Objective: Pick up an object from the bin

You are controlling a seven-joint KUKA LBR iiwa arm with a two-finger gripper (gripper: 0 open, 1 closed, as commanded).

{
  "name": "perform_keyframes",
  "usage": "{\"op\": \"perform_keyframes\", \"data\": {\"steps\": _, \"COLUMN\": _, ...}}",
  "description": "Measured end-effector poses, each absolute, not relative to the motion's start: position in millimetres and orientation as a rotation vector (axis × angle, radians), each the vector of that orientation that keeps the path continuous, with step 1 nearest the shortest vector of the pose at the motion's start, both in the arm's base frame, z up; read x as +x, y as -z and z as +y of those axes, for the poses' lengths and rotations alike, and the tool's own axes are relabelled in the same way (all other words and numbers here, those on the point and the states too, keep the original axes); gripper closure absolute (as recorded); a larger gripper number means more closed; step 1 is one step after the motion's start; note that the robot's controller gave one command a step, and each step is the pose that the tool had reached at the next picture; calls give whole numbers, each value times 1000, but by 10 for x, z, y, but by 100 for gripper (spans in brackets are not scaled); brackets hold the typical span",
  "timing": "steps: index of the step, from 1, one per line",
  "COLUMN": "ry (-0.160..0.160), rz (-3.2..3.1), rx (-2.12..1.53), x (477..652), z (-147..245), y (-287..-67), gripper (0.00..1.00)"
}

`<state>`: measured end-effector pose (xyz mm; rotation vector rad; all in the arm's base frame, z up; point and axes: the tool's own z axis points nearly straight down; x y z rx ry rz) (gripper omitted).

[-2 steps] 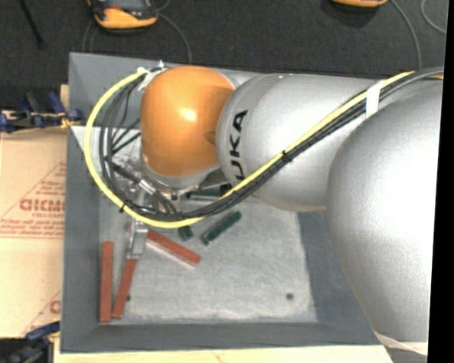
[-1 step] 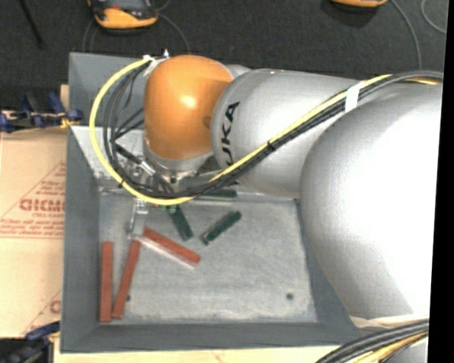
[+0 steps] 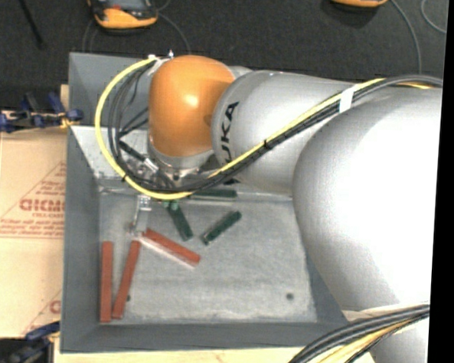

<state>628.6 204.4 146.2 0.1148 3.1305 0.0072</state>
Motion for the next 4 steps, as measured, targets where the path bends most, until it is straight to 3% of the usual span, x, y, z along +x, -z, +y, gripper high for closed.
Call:
{"op": "perform_keyframes", "data": {"steps": 1, "ry": 4, "rz": 3144, "rx": 36, "x": 6139, "z": 2107, "y": -1985, "gripper": 0}}
{"op": "perform_keyframes", "data": {"steps": 2, "ry": -6, "rz": 3111, "rx": -260, "x": 6012, "z": 1932, "y": -2007, "gripper": 0}}
{"op": "perform_keyframes", "data": {"steps": 3, "ry": 1, "rz": 3073, "rx": -612, "x": 5864, "z": 1910, "y": -1281, "gripper": 0}}
{"op": "perform_keyframes", "data": {"steps": 4, "ry": -3, "rz": 3025, "rx": -835, "x": 5630, "z": 1674, "y": -892, "gripper": 100}}
